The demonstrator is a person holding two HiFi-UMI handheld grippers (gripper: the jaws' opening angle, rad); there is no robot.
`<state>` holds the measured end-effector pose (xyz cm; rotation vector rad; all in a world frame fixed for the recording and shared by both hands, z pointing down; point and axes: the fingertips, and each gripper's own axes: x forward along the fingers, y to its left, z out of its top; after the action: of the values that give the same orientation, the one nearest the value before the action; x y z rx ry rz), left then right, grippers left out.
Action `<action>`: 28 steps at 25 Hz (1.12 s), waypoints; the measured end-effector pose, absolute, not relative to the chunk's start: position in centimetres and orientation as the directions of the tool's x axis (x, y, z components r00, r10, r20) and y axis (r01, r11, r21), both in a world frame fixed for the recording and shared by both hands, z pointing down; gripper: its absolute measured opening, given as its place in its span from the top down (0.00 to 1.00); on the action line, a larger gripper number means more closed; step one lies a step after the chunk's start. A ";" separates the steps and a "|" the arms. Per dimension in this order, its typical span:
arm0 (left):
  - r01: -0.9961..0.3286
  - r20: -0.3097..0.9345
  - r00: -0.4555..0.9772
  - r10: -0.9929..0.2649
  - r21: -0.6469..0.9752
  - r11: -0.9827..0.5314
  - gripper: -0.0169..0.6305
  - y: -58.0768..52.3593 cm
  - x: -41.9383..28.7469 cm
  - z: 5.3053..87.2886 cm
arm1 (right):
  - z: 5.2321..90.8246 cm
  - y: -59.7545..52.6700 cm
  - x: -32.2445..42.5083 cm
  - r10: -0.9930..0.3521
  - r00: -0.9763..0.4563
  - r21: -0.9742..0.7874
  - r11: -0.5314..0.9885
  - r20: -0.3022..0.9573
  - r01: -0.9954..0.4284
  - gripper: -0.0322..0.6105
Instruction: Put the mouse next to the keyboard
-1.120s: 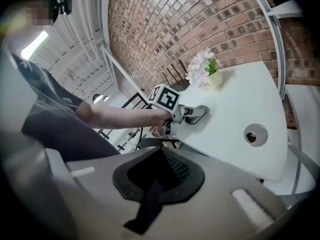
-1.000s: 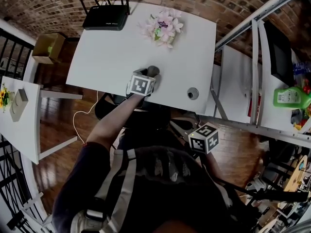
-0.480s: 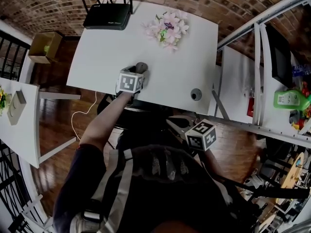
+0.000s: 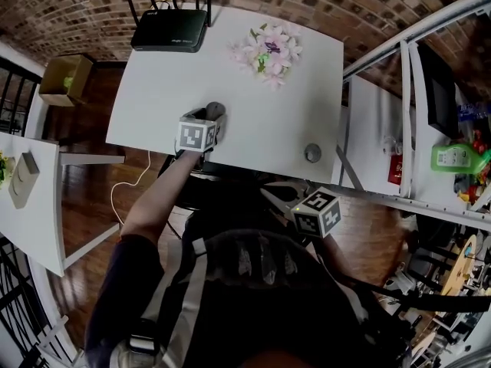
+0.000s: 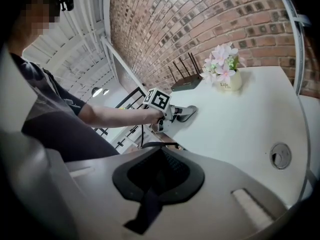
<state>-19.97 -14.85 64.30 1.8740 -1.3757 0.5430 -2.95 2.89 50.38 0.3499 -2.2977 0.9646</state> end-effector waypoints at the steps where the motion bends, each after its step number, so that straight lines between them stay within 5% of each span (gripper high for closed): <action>1: -0.937 0.703 0.338 -0.626 0.313 -0.154 0.57 -14.8 -20.3 64.3 | 50.3 2.9 -3.3 -0.005 -0.774 -0.550 0.701 0.633 -0.454 0.94; 28: -0.967 0.717 0.238 -0.655 0.239 -0.089 0.56 -11.9 -36.0 65.4 | 50.7 3.8 -10.1 -0.020 -0.761 -0.540 0.692 0.649 -0.479 0.94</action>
<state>-36.02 -11.91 65.42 1.8216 -1.4914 0.5743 -10.08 3.85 50.65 0.3800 -2.2788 0.9614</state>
